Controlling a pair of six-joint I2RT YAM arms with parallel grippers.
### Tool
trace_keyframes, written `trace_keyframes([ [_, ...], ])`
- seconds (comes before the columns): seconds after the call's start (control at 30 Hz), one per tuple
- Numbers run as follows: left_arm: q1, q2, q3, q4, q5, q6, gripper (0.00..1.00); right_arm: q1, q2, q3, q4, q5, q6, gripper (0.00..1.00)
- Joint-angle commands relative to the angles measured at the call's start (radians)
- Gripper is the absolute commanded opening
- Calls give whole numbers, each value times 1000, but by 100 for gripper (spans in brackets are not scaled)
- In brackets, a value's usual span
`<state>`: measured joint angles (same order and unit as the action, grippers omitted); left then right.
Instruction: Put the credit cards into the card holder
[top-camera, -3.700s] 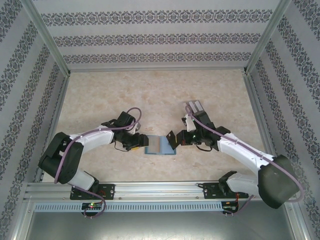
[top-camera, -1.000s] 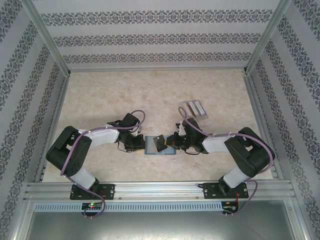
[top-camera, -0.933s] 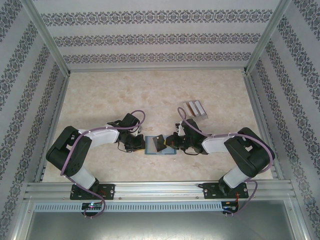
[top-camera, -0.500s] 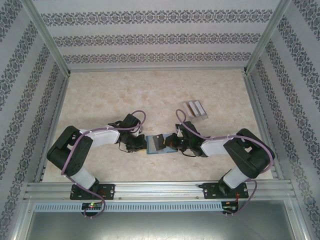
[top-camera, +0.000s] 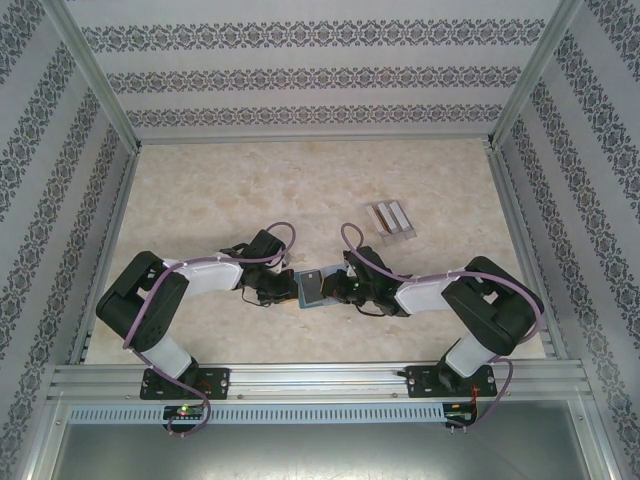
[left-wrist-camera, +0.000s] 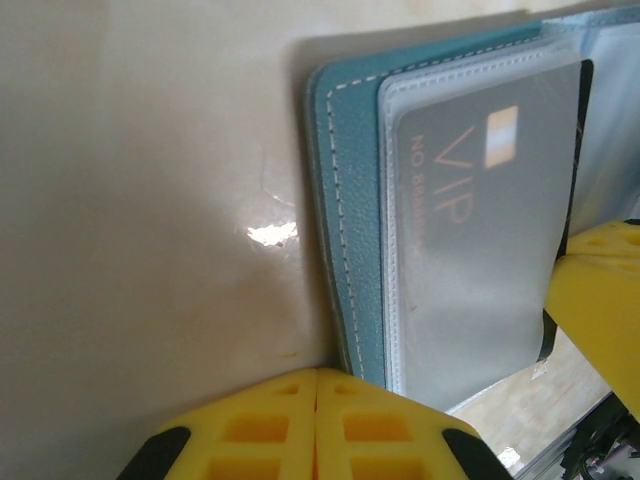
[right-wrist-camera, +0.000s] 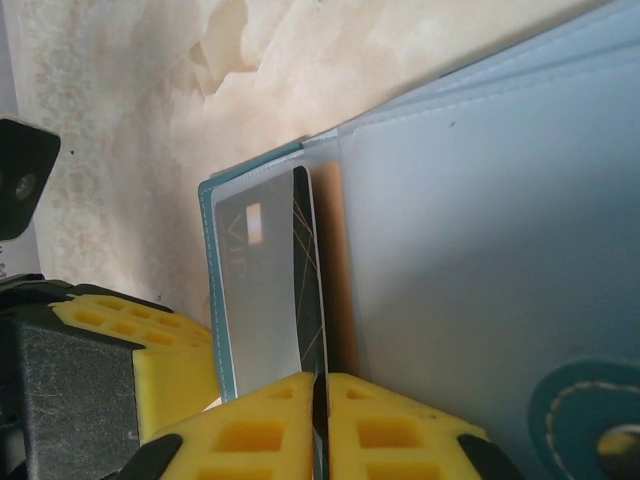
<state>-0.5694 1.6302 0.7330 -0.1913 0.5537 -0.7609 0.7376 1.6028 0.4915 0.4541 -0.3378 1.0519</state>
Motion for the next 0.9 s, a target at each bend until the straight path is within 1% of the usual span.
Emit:
trace_keyframes([
  [0.0, -55, 62, -16, 46, 38, -3, 8, 19, 30, 8, -37, -28, -37, 14],
  [0.03, -55, 59, -16, 45, 38, -2, 8, 19, 24, 2, -36, -30, -37, 16],
  [0.1, -55, 47, -19, 37, 31, -4, 8, 13, -10, -3, -60, -22, -59, 22],
  [0.17, -55, 36, -21, 28, 18, 3, 8, 5, -65, -1, -127, 7, -101, 28],
  [0.3, -55, 33, -8, -11, 1, 23, 8, -15, -170, 42, -317, 39, -196, 33],
  [0.37, -55, 31, -9, -4, 1, 22, 8, -21, -220, 62, -396, 56, -242, 38],
  [0.53, -55, 28, -4, 6, 9, 20, 8, -27, -311, 79, -563, 134, -290, 44],
  [0.63, -55, 7, -24, 45, 8, 5, 9, -29, -327, 60, -593, 162, -310, 48],
  [0.73, -56, 5, -20, 37, 5, 12, 9, -30, -301, 52, -591, 179, -327, 51],
  [0.8, -56, 7, -20, 38, 5, 11, 9, -33, -271, 51, -559, 159, -331, 53],
  [0.87, -56, 13, -18, 42, 11, 15, 9, -32, -233, 60, -531, 146, -338, 53],
])
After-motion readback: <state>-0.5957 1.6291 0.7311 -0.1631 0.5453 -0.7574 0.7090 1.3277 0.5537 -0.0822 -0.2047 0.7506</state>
